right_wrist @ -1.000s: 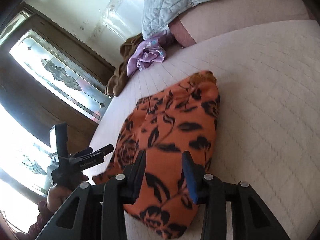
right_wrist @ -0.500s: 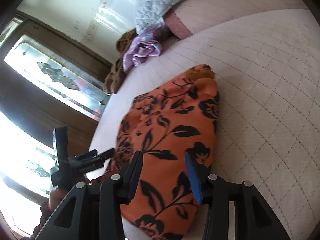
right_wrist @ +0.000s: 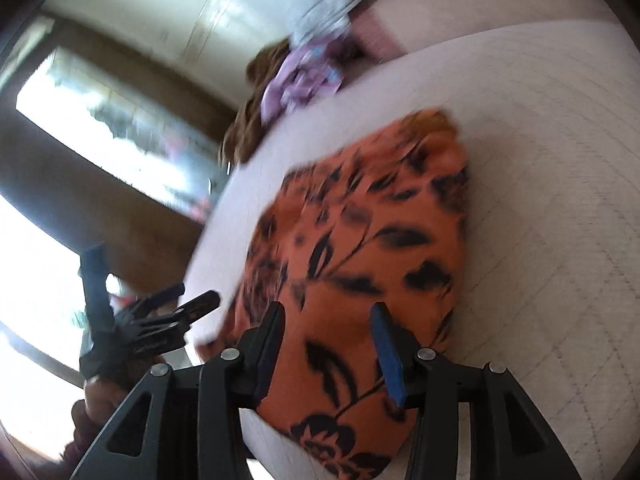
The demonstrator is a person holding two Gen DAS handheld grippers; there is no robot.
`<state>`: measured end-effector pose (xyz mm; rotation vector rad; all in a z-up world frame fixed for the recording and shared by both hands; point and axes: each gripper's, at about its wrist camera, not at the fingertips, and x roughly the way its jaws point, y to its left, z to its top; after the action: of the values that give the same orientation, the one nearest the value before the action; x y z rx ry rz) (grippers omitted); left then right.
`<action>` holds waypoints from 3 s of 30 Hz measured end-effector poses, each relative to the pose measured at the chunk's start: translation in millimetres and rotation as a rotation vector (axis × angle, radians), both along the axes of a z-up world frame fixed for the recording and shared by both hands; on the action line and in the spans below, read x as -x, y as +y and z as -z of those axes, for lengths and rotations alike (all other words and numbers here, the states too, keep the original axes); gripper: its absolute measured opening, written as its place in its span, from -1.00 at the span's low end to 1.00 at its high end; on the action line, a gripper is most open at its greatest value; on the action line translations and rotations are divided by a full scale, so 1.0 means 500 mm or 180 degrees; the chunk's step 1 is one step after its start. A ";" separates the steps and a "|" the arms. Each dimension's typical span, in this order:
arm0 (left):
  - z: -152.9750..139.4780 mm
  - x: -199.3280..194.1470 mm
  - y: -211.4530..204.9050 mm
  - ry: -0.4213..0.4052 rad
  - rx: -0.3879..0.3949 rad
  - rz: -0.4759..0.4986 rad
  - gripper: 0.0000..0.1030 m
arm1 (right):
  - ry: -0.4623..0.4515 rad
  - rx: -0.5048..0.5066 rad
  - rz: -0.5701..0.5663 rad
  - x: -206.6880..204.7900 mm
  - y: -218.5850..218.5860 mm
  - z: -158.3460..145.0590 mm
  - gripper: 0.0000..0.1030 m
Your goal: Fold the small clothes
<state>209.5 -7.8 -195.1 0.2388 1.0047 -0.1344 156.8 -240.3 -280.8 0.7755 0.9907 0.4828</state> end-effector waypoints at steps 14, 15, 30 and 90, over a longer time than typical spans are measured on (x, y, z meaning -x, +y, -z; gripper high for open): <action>0.113 -0.244 -0.271 0.0259 -0.0588 -0.0193 1.00 | 0.0239 -0.0680 0.1115 -0.001 -0.180 0.031 -0.06; 0.116 -0.252 -0.270 0.0248 -0.0618 -0.0240 1.00 | 0.0229 -0.0674 0.1104 -0.001 -0.179 0.030 -0.06; 0.016 -0.073 -0.053 0.0117 -0.0241 0.0073 1.00 | -0.0041 -0.0435 0.0626 0.000 -0.104 0.008 -0.06; 0.129 -0.050 0.019 0.0350 0.0358 -0.0018 1.00 | 0.0637 -0.0559 0.0208 -0.056 -0.016 0.138 0.42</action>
<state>234.6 1.8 -259.5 0.1268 1.1034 -0.2002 184.7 -248.2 -349.9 1.0259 1.1144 0.4456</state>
